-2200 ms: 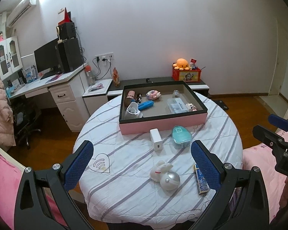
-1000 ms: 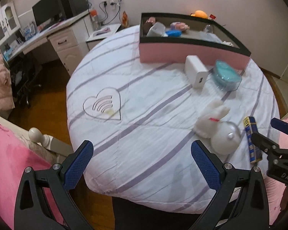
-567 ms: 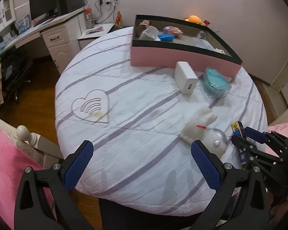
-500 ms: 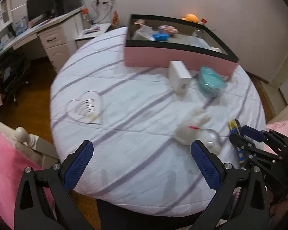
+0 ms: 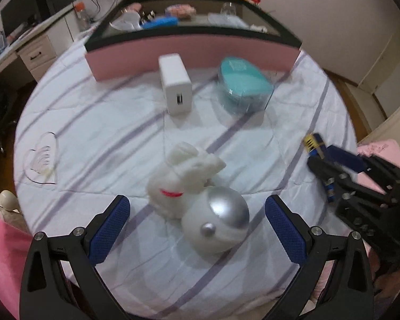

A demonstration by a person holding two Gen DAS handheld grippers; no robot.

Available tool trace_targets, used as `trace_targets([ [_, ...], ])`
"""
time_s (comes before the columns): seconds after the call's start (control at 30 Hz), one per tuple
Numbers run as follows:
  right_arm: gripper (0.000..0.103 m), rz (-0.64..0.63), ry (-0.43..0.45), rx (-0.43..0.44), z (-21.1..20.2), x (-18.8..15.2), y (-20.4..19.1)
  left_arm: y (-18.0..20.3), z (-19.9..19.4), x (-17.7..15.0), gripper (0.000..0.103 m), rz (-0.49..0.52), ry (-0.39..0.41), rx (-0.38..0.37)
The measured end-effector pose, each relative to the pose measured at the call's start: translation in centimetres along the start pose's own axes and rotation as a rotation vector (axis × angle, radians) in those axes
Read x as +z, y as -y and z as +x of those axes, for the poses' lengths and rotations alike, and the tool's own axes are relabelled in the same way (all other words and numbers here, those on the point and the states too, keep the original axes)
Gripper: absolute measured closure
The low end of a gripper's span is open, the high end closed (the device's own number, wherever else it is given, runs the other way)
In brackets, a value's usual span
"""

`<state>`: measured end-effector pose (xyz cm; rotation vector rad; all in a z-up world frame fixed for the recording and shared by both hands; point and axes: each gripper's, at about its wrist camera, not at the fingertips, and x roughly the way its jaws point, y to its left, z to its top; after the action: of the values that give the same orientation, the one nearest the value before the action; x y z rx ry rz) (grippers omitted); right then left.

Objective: Organize rigid objects
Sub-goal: 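Grasp the white rabbit figure with the left tool while the right tool grasps the blue box, then lift the rabbit figure and blue box and carry both over the pink box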

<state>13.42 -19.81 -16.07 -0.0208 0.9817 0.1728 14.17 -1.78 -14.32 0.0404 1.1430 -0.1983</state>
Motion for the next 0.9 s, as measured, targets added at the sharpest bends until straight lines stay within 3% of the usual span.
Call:
trace_targets([
  [0.07,0.062,-0.008,0.003,-0.002,0.1,0.0,-0.1,0.2,0.7,-0.3,0.006,0.013,0.004,0.042],
  [0.13,0.062,-0.018,0.007,-0.012,0.2,0.1,-0.3,0.3,0.3,-0.5,0.021,0.025,0.031,0.056],
  [0.17,0.062,-0.021,0.009,-0.016,0.3,0.1,-0.4,0.3,0.0,-0.6,0.034,0.03,0.044,0.048],
  [0.4,0.064,-0.005,0.007,-0.009,0.2,0.3,-0.1,-0.5,-0.7,-0.8,0.034,0.026,0.054,0.015],
  [0.53,0.08,-0.003,0.008,0.024,0.0,0.3,-0.3,-0.7,-0.9,-0.6,0.034,0.021,0.052,0.02],
  [0.9,0.082,0.018,0.009,0.042,-0.4,0.3,-0.3,-1.7,-1.1,-0.3,0.034,-0.012,0.049,0.056],
])
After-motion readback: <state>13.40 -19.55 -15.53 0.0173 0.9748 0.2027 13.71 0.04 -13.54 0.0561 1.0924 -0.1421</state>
